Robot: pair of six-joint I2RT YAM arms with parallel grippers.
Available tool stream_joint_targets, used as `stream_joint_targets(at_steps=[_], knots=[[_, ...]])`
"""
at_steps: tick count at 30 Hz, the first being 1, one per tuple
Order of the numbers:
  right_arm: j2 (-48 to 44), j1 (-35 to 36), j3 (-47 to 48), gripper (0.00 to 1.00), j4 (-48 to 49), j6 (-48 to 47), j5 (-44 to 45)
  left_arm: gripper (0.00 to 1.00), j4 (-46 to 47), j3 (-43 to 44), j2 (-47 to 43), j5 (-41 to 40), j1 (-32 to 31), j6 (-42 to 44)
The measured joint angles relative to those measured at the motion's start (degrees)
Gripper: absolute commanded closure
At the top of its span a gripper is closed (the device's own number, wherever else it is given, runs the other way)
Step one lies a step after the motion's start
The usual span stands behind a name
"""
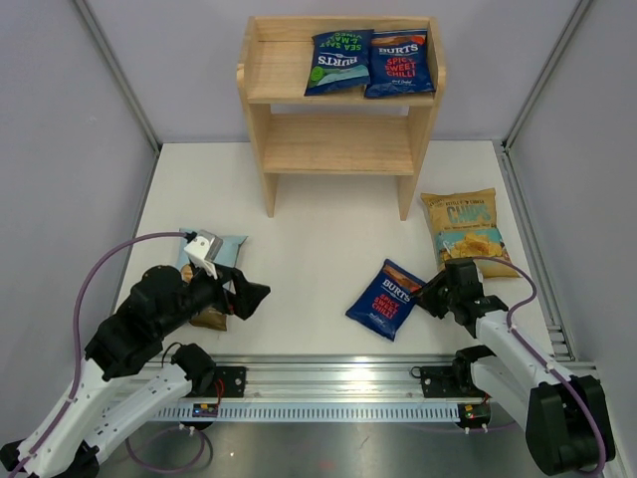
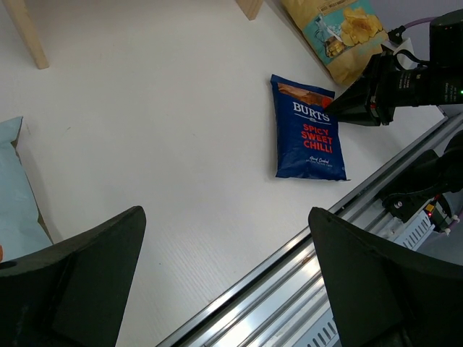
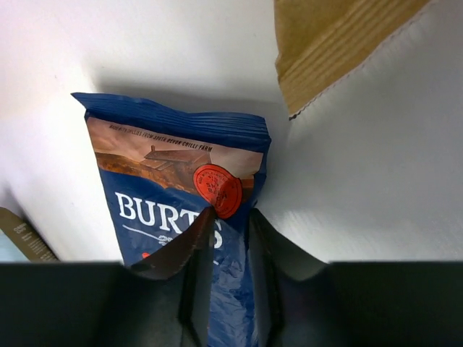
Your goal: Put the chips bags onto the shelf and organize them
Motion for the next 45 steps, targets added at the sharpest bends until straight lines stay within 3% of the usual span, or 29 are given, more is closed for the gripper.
stream_joint_targets(at_steps=[2, 5, 8, 16, 28, 37, 45], knots=[[-0.5, 0.0, 0.0, 0.83, 0.0, 0.0, -0.3, 0.01, 0.2, 0.0, 0.1, 0.0, 0.0, -0.2], [-0.6, 0.0, 0.0, 0.86, 0.6, -0.2, -0.7, 0.01, 0.6, 0.0, 0.3, 0.1, 0.0, -0.7], [-0.6, 0.0, 0.0, 1.0, 1.3, -0.2, -0.8, 0.01, 1.8, -0.6, 0.7, 0.3, 0.0, -1.7], [-2.8, 0.0, -0.2, 1.0, 2.7, -0.1, -2.7, 0.01, 4.9, -3.5, 1.4, 0.6, 0.0, -5.4], [-8.6, 0.0, 4.7, 1.0, 3.5, 2.9, -3.5, 0.01, 21.0, -15.6, 5.3, 0.3, 0.0, -17.9], [-7.3, 0.4, 6.5, 1.0, 11.2, 10.1, -1.4, 0.01, 36.1, -21.5, 8.9, 0.2, 0.0, -34.1], [-4.5, 10.3, 8.2, 1.0, 21.8, 18.5, 8.2, 0.01, 48.6, -26.5, 14.9, -0.5, 0.0, -50.3]])
